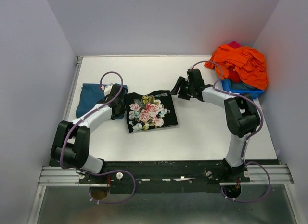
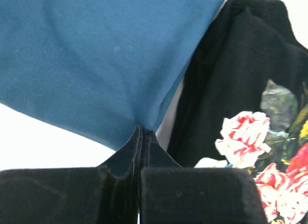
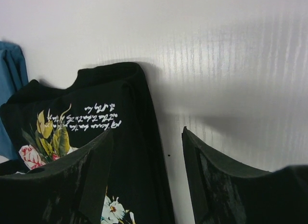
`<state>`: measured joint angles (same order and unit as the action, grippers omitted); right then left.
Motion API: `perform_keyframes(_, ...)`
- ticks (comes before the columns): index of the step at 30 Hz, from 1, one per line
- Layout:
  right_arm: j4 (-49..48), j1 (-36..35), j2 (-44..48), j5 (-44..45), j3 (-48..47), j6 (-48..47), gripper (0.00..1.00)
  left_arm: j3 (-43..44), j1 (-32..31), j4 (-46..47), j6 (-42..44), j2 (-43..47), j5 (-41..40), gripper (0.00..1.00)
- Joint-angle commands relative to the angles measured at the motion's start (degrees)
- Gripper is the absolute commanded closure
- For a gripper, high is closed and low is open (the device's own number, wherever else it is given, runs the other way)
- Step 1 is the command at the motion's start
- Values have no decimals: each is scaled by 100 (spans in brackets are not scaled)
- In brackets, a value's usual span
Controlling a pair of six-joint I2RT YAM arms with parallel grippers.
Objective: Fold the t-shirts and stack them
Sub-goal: Put the neatly folded tshirt into the corner of the board with both arms
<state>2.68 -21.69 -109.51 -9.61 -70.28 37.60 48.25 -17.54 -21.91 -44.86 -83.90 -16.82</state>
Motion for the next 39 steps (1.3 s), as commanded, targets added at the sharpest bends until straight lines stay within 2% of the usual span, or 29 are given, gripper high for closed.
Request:
perform_keyframes(1, -22, -19, -377, -638, -284, 10, 33, 246, -65, 336, 56, -275, 424, 100)
perform_keyframes(5, 75, -19, -790, -1060, -539, 71, 34, 255, -153, 547, 92, -513, 688, 100)
perform_keyframes(8, 75, -19, -940, -1245, -627, 124, 42, 176, -171, 644, 100, -575, 776, 98)
perform_keyframes(12, 233, -19, -940, -1140, -671, 81, 66, 114, -162, 627, 197, -295, 706, 83)
perform_keyframes(15, 330, -2, -783, -904, -575, 28, 89, 228, -153, 478, 285, -92, 671, 81)
perform_keyframes(17, 356, 60, -625, -824, -470, 28, 99, 334, -153, 363, 329, -13, 689, 81)
perform_keyframes(26, 593, 596, -79, -788, -12, -209, 99, 606, -48, 345, 408, 40, 671, 73)
perform_keyframes(29, 725, 701, -9, -692, 41, -289, 99, 791, -30, 546, 399, -91, 951, 71)
perform_keyframes(30, 725, 728, 0, -666, 58, -289, 95, 843, -30, 687, 356, -161, 1092, 68)
perform_keyframes(31, 725, 763, 0, -683, 58, -289, 81, 879, -30, 906, 294, -266, 1319, 61)
perform_keyframes(33, 725, 781, -8, -709, 6, -289, 44, 967, -30, 1328, 198, -521, 1829, 46)
perform_keyframes(36, 620, 781, -26, -736, -3, -271, 31, 1125, -30, 1715, 39, -864, 2112, 37)
perform_keyframes(39, 567, 781, -140, -779, -125, -236, 30, 1309, -30, 2041, -31, -1215, 2305, 36)
